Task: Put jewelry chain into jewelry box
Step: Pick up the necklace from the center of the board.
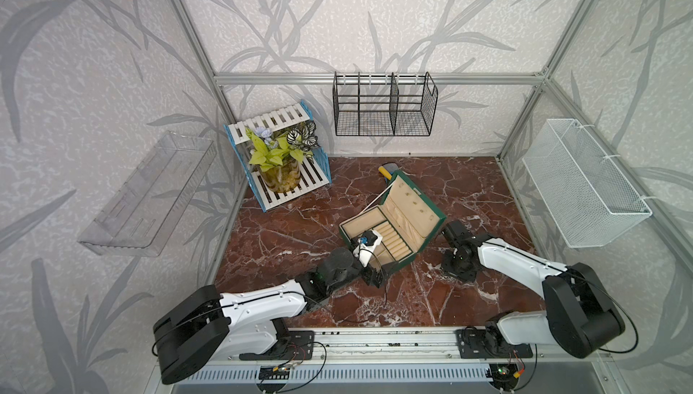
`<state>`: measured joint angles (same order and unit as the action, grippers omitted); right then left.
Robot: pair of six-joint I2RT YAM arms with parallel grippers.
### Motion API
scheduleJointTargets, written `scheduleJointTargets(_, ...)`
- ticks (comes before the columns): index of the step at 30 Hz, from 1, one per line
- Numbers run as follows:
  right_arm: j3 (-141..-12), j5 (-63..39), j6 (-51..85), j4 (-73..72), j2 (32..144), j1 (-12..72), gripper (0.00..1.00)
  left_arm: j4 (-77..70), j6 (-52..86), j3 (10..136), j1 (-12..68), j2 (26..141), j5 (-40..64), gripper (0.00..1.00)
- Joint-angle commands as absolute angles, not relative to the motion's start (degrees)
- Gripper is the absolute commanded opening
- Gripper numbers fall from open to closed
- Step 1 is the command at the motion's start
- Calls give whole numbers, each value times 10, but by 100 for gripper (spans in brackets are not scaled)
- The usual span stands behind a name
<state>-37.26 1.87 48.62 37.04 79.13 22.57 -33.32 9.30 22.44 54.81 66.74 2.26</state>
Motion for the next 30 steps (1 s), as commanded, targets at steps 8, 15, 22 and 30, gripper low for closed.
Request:
scheduleJointTargets(8,-325,-47,474,289,756,238,0,-333,150,224,551,611,-22,100)
scheduleJointTargets(15,-344,-125,352,288,640,238,0,-318,168,226,549,567,-10,100)
scheduleJointTargets(22,-394,-266,231,302,569,237,0,-284,113,234,537,524,42,94)
scheduleJointTargets(30,-458,-387,196,292,562,238,0,-274,53,261,533,553,98,72)
